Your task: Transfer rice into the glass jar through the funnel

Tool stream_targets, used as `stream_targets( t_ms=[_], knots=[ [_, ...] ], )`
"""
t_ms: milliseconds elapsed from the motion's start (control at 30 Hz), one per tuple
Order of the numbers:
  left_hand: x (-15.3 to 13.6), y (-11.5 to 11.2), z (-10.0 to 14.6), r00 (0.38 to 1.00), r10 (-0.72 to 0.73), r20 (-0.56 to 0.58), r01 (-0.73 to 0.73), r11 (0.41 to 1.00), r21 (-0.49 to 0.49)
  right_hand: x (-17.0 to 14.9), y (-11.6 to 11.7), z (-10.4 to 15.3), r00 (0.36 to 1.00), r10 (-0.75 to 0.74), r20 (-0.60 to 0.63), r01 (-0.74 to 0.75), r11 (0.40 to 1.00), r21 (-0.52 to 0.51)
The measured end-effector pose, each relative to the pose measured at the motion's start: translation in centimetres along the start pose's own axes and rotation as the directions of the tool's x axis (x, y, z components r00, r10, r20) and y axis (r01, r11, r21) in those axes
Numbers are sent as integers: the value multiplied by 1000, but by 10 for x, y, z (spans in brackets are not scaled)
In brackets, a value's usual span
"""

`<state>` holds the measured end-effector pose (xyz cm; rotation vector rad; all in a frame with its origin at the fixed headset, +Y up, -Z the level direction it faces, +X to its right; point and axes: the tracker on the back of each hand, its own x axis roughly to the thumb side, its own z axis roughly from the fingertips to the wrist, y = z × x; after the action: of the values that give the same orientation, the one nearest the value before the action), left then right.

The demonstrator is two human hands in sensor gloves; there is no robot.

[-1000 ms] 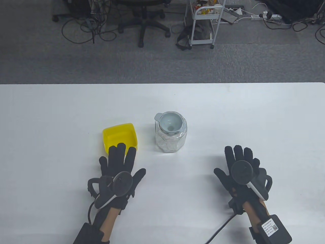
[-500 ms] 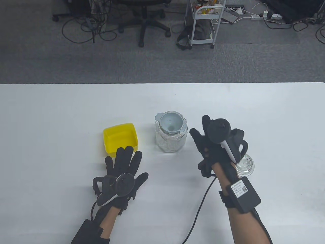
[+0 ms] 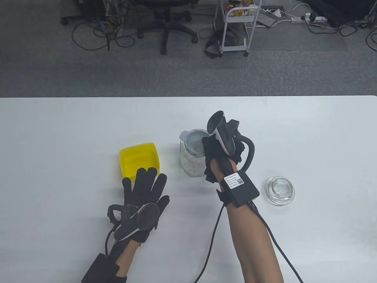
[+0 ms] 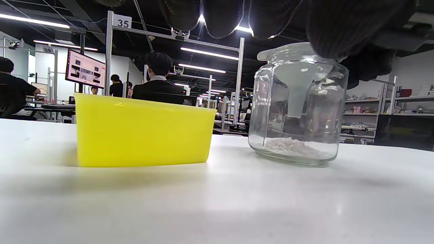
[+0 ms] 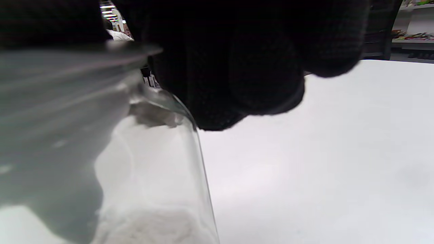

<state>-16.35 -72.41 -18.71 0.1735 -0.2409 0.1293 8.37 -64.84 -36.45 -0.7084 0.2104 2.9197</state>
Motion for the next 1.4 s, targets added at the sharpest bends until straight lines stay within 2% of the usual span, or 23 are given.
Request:
stream_targets(
  t_ms=[100, 233, 333, 400, 467, 667, 733, 833, 967, 1100, 1233, 1400],
  knots=[
    [-2, -3, -1, 1000, 5, -4, -5, 1000, -14, -2, 0, 0, 1000, -30, 5, 30, 1000, -5],
    [-6, -6, -2, 1000, 20, -17, -20, 999, -28, -4, -8, 8, 993, -98, 68, 103, 991, -81],
    [-8, -6, -2, 1000, 23, -20, -23, 999, -26, -10, -21, 18, 983, -144, 118, 163, 971, -174],
    [-8, -4, -2, 999, 33, -21, -34, 999, -17, -16, -31, 28, 970, -179, 164, 213, 950, -227],
    [-8, -3, -1, 999, 39, -19, -40, 999, -7, -29, -43, 43, 933, -258, 251, 324, 905, -276],
    [-9, 2, 2, 996, 89, -8, -89, 995, 53, -71, -49, 84, 851, -288, 440, 462, 809, -364],
    [-9, 5, 4, 993, 115, -11, -112, 982, 152, -91, -42, 96, 832, -297, 468, 495, 779, -385],
    [-8, 8, 7, 988, 154, 8, -152, 969, 195, -109, -30, 105, 824, -296, 483, 501, 778, -379],
    [-1, 10, 10, 966, 247, 73, -257, 936, 240, -131, -4, 120, 813, -264, 518, 499, 776, -387],
    [12, 10, 15, 930, 339, 144, -365, 901, 237, -138, 23, 126, 795, -232, 561, 502, 771, -392],
    [26, 8, 15, 859, 478, 182, -506, 847, 164, -129, 44, 131, 787, -190, 587, 468, 804, -367],
    [35, 2, 13, 867, 472, 160, -491, 864, 111, -111, 53, 141, 759, -137, 637, 452, 814, -363]
  ],
)
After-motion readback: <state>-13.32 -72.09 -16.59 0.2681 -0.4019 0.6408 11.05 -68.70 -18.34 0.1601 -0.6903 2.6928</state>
